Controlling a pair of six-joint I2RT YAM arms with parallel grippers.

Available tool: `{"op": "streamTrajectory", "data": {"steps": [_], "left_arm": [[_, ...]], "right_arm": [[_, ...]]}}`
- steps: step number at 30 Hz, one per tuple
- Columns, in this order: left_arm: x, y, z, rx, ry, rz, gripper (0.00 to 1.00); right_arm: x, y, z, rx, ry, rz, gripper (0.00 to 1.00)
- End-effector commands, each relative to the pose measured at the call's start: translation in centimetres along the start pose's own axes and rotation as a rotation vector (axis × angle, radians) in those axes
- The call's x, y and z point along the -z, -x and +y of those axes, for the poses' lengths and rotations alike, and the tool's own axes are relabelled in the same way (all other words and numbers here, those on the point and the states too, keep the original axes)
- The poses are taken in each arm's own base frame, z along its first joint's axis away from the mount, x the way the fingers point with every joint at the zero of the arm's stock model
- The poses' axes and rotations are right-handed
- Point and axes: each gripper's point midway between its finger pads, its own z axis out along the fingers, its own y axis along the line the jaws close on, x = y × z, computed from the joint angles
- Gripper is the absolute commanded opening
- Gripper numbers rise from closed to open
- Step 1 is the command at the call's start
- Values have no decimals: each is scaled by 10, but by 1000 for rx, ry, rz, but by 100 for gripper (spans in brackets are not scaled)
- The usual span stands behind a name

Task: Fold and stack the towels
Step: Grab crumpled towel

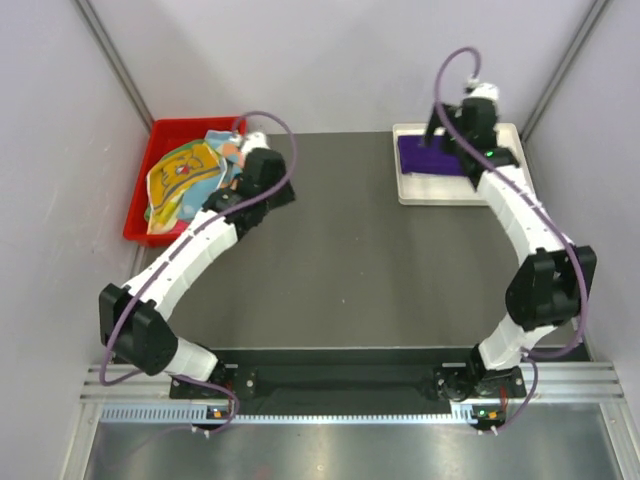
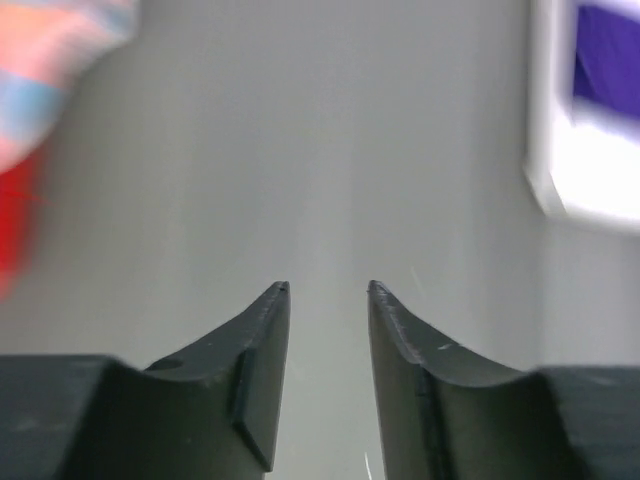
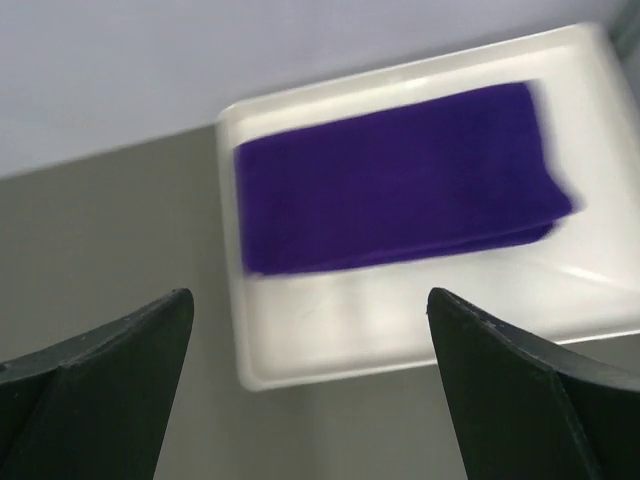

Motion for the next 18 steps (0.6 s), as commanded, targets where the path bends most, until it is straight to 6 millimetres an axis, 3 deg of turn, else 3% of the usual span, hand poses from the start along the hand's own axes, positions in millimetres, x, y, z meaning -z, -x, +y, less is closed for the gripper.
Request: {"op": "streamTrajectory", "data": {"steps": [1,2,4,5,6,7,8,16,18], "left_arm": [[-6,64,72,121,285,-181,45],[-8,79,101,168,386,-222,49],[-16,87,130,201,494,-254,59],[-14,93,147,230,559,-281,62],[-14,104,166,262,609,-304,62],[-15,107,178,274,650,-317,62],[-17,107,203,304,732,-333,63],[-50,106,290,451,903,-390,64],[-61,114,294,455,870,-430,64]], "right_arm": [[35,-30,88,-47,216,1,100],[45,-60,111,-20,272,46,100],[60,-74,133,-6,323,51,100],[70,-93,152,20,369,84,100],[75,-103,161,32,398,102,100],[80,-110,169,44,418,117,100],[89,-125,182,67,451,136,100],[101,-160,204,114,551,180,100],[104,-164,205,115,571,184,100]]}}
